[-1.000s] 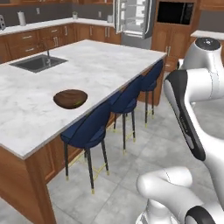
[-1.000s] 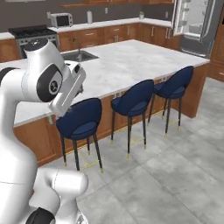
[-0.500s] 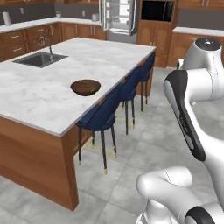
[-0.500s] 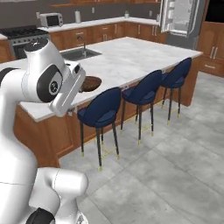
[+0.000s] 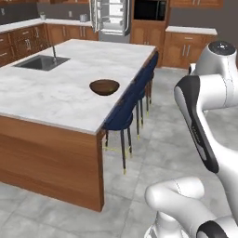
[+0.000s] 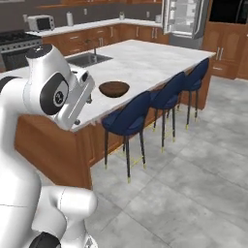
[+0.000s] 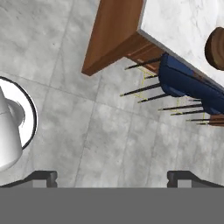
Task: There is a bowl on the dining counter. Grab a lemon wedge from the fridge and place it in the bowl. Then get the liquor bottle and glass cup from the cabinet and place them next to the bowl.
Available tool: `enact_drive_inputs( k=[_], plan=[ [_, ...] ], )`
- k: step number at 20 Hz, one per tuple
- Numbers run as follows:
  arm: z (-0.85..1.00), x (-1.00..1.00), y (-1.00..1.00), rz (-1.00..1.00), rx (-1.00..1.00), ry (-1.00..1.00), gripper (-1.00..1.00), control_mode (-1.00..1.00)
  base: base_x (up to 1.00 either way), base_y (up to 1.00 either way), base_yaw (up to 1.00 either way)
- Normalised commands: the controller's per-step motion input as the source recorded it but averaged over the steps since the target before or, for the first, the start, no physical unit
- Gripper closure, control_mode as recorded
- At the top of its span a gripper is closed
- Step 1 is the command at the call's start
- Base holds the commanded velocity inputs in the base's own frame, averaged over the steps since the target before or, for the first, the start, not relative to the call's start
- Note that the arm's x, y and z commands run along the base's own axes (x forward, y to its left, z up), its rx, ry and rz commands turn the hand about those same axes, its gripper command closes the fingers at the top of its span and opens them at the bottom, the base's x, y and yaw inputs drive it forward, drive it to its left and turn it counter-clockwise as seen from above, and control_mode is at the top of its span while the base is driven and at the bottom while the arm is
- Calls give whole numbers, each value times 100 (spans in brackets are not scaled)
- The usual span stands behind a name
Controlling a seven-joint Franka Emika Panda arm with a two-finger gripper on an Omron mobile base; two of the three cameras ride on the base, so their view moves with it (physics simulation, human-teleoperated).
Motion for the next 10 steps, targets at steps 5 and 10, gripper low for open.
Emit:
enact_drive_inputs(
  k=[5, 10],
  plan=[
    [0, 0, 0, 0, 0, 0, -100, 100, 0, 100, -32],
    [0, 0, 0, 0, 0, 0, -100, 100, 0, 100, -32]
  ],
)
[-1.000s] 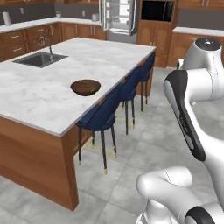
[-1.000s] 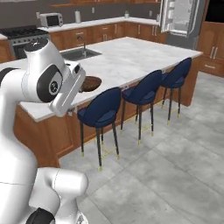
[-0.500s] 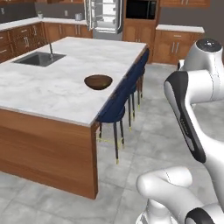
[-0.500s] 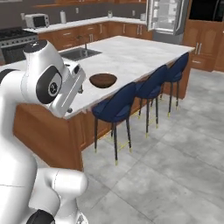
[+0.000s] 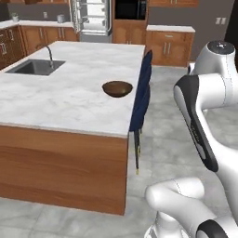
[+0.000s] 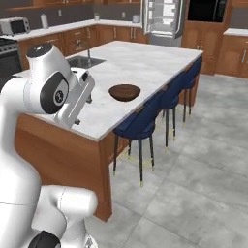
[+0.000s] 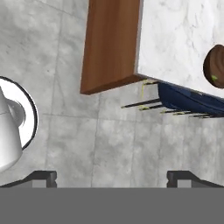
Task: There is a bowl on the dining counter. Grab a lemon wedge from the fridge and place it in the bowl. Then get the liquor bottle and glass cup from the cabinet and place them next to the bowl.
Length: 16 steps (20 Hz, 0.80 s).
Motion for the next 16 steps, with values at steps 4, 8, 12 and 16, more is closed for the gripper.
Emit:
enact_drive_inputs(
  k=[4, 8, 12, 16],
  plan=[
    [0, 0, 0, 0, 0, 0, -100, 100, 0, 100, -30],
    [0, 0, 0, 0, 0, 0, -100, 100, 0, 100, -29],
    [0, 0, 0, 0, 0, 0, -100, 100, 0, 100, -27],
    [0, 0, 0, 0, 0, 0, -100, 100, -1, 100, -27]
  ],
)
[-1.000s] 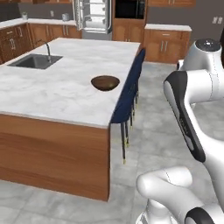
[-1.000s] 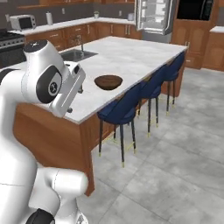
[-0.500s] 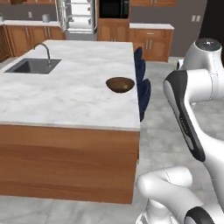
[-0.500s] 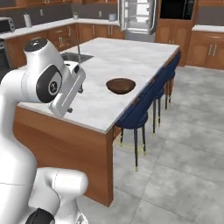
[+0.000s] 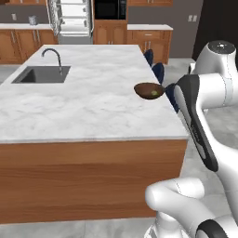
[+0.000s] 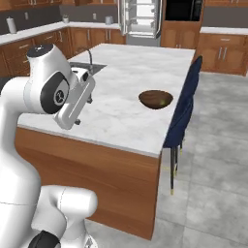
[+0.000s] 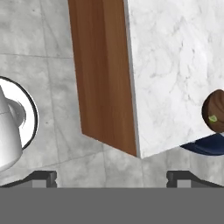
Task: There is a bowl on the dining counter. Grab a lemon wedge from the fridge and place it in the bowl. Then get the liquor bottle and glass cup from the cabinet and place them next to the bowl.
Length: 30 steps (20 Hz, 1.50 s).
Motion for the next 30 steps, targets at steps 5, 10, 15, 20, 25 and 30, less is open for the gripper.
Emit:
enact_drive_inputs(
  k=[5, 10, 15, 20, 25, 30],
  plan=[
    [0, 0, 0, 0, 0, 0, -100, 100, -6, 100, -25],
    [0, 0, 0, 0, 0, 0, -100, 100, -17, 100, -25],
    [0, 0, 0, 0, 0, 0, -100, 100, -20, 100, -24],
    [0, 0, 0, 0, 0, 0, -100, 100, -22, 100, -24],
    [0, 0, 0, 0, 0, 0, -100, 100, -23, 100, -23],
    [0, 0, 0, 0, 0, 0, -100, 100, -24, 100, -22]
  ],
)
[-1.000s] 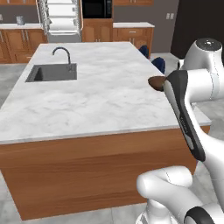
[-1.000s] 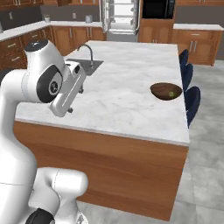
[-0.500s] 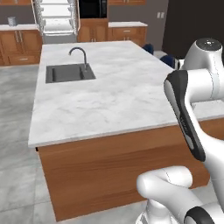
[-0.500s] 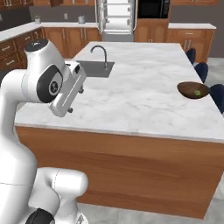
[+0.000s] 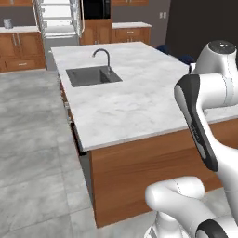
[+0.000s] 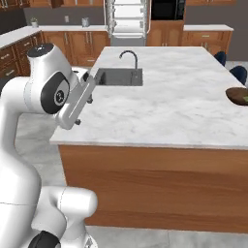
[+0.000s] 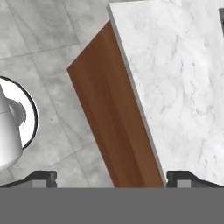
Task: There is a bowl on the dining counter. Grab a lemon wedge from the fridge and place it in the bowl. Then get the liquor bottle and glass cup from the cabinet and place them next to the bowl.
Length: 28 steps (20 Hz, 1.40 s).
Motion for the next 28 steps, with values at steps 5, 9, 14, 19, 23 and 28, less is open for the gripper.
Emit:
enact_drive_inputs(
  k=[5, 9, 14, 19, 23, 28],
  plan=[
    [0, 0, 0, 0, 0, 0, -100, 100, -26, 100, -16],
    [0, 0, 0, 0, 0, 0, -100, 100, -17, 100, -16],
    [0, 0, 0, 0, 0, 0, -100, 100, -7, 100, -7],
    [0, 0, 0, 0, 0, 0, -100, 100, 0, 100, 6],
    [0, 0, 0, 0, 0, 0, -100, 100, 16, 100, 26],
    [0, 0, 0, 0, 0, 0, -100, 100, 56, 100, 28]
  ],
)
